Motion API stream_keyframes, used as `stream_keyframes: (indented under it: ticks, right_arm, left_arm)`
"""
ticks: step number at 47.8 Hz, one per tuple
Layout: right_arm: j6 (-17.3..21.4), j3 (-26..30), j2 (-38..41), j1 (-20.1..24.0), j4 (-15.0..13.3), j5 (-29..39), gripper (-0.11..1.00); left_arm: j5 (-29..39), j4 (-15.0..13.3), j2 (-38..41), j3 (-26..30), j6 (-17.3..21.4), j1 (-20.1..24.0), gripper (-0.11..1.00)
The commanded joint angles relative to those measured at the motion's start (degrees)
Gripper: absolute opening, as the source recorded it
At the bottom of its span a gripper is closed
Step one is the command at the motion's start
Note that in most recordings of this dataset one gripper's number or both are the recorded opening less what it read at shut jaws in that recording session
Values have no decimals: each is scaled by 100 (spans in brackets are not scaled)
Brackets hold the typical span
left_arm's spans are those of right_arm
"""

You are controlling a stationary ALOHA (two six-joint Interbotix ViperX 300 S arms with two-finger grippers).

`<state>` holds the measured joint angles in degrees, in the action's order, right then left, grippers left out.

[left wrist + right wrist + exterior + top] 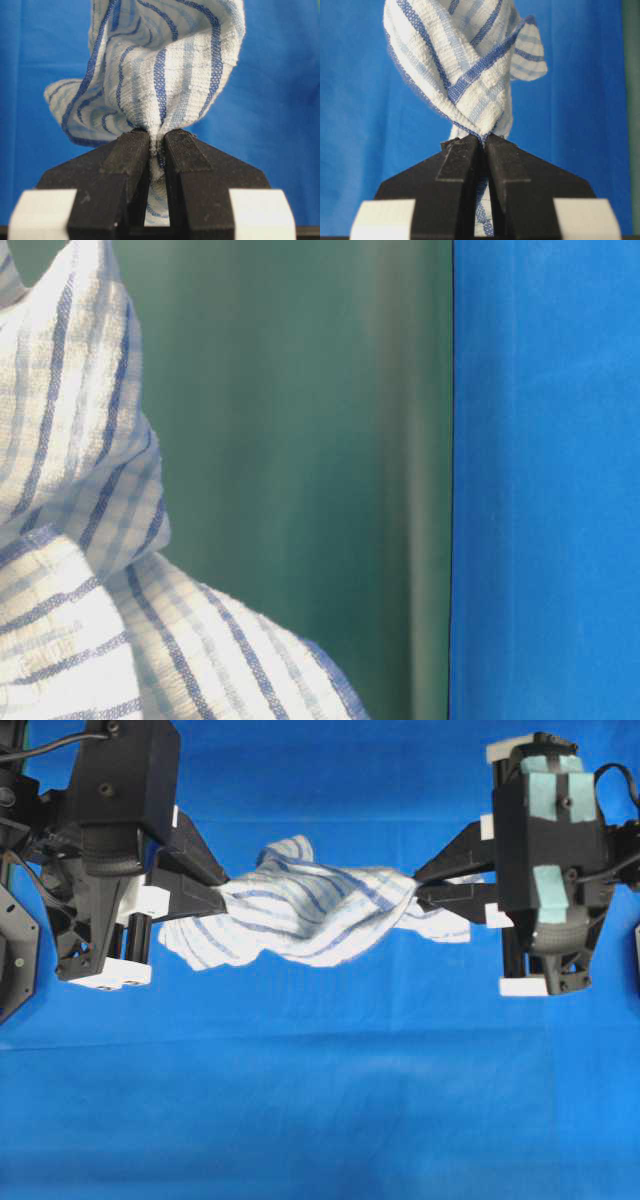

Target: Lift the towel with both arms.

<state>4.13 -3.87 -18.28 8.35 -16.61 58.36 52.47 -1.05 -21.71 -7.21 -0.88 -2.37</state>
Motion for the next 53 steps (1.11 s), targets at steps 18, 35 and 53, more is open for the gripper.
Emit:
stream_keyframes:
  ticks: [18, 35, 53]
  right_arm:
    - [44, 132, -88, 0, 9, -18, 8]
    - [88, 105, -88, 0, -26, -18, 67]
    - [237, -149, -44, -9, 9, -79, 67]
  left_arm:
    - [-185, 44, -35, 105, 176, 35, 8]
    - [-255, 35, -149, -44, 114, 35, 93]
    - [-396, 0, -132, -457, 88, 35, 92]
